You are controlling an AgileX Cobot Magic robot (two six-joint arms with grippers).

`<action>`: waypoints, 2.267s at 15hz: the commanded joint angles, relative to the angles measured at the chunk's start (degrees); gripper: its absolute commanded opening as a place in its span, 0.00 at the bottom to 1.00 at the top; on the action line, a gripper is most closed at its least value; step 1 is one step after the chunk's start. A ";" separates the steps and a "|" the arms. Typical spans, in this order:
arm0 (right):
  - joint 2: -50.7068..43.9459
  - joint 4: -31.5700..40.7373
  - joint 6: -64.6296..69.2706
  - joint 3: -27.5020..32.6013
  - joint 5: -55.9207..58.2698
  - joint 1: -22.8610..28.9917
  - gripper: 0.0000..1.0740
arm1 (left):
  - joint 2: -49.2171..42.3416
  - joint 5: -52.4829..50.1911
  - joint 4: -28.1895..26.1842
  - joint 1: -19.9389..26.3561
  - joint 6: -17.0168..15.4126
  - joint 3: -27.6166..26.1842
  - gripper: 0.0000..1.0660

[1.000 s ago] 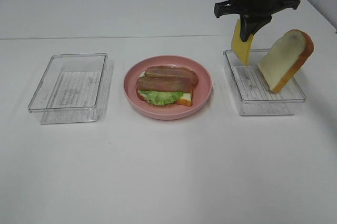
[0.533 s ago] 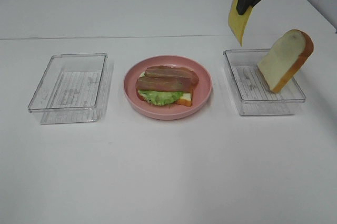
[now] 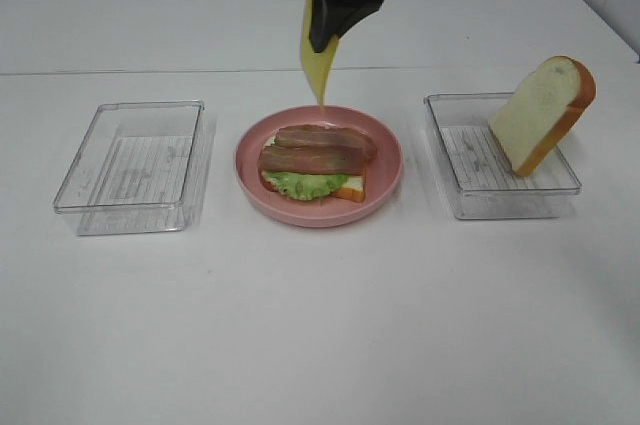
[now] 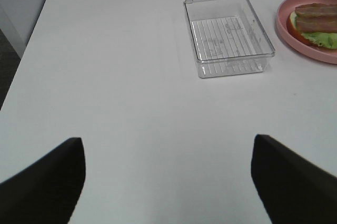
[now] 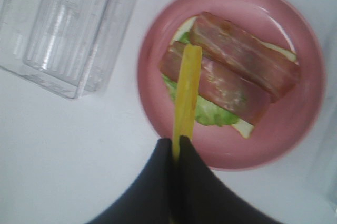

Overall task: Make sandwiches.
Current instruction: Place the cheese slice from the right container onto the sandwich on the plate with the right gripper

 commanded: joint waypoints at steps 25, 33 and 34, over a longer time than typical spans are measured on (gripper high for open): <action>17.02 -15.58 2.58 -0.06 -11.29 2.86 0.00 | -0.74 -0.29 -0.23 0.00 -0.11 0.06 0.74; 17.02 -17.30 2.86 -0.06 -10.14 2.86 0.00 | -0.74 -0.29 -0.23 0.00 -0.11 0.06 0.74; 17.02 -17.30 3.38 -0.06 -9.34 2.86 0.21 | -0.74 -0.29 -0.23 0.00 -0.11 0.06 0.74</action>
